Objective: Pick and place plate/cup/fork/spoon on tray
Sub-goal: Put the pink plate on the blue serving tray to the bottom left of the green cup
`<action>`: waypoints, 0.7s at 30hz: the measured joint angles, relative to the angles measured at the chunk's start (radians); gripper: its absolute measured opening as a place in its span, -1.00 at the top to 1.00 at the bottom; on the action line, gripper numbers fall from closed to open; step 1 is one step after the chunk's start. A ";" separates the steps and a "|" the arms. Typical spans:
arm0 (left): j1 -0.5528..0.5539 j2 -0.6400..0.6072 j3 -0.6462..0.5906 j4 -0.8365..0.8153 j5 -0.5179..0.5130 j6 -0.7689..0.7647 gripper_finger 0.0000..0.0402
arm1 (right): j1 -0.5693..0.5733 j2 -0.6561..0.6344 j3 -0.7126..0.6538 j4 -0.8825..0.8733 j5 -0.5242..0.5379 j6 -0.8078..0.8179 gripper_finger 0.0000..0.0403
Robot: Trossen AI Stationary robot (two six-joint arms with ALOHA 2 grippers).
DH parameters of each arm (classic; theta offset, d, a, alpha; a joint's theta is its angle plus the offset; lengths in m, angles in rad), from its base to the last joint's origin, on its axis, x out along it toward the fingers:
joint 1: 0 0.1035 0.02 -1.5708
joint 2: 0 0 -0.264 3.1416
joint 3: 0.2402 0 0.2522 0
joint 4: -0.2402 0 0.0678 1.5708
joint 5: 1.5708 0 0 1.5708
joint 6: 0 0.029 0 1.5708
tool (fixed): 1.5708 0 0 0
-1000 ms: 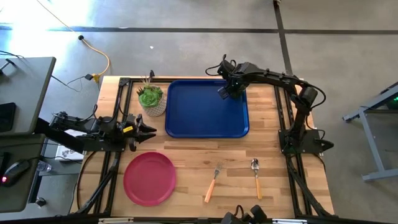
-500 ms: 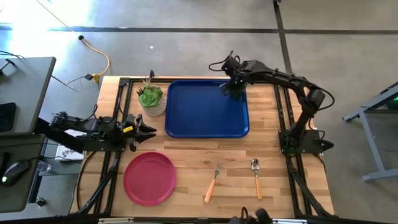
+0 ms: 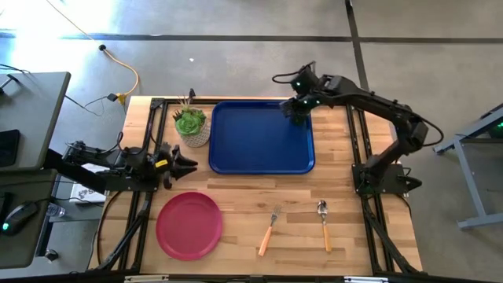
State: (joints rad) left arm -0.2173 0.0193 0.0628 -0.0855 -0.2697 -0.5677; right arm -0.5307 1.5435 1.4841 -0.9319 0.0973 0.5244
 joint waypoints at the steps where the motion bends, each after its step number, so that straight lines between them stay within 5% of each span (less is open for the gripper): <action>1: 0.000 0.000 0.000 0.012 -0.014 -0.033 0.44 | 0.012 -0.015 0.000 0.009 0.001 0.015 0.38; 15: 0.000 0.000 0.001 0.360 0.024 0.038 0.44 | 0.230 -0.135 0.000 0.183 0.100 0.082 0.38; 21: 0.000 0.016 0.077 0.263 0.024 0.087 0.44 | 0.310 -0.138 0.000 0.264 0.125 0.082 0.38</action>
State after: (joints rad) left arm -0.2169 0.0351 0.1399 0.1775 -0.2455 -0.4809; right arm -0.2209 1.4059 1.4841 -0.6675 0.2223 0.6060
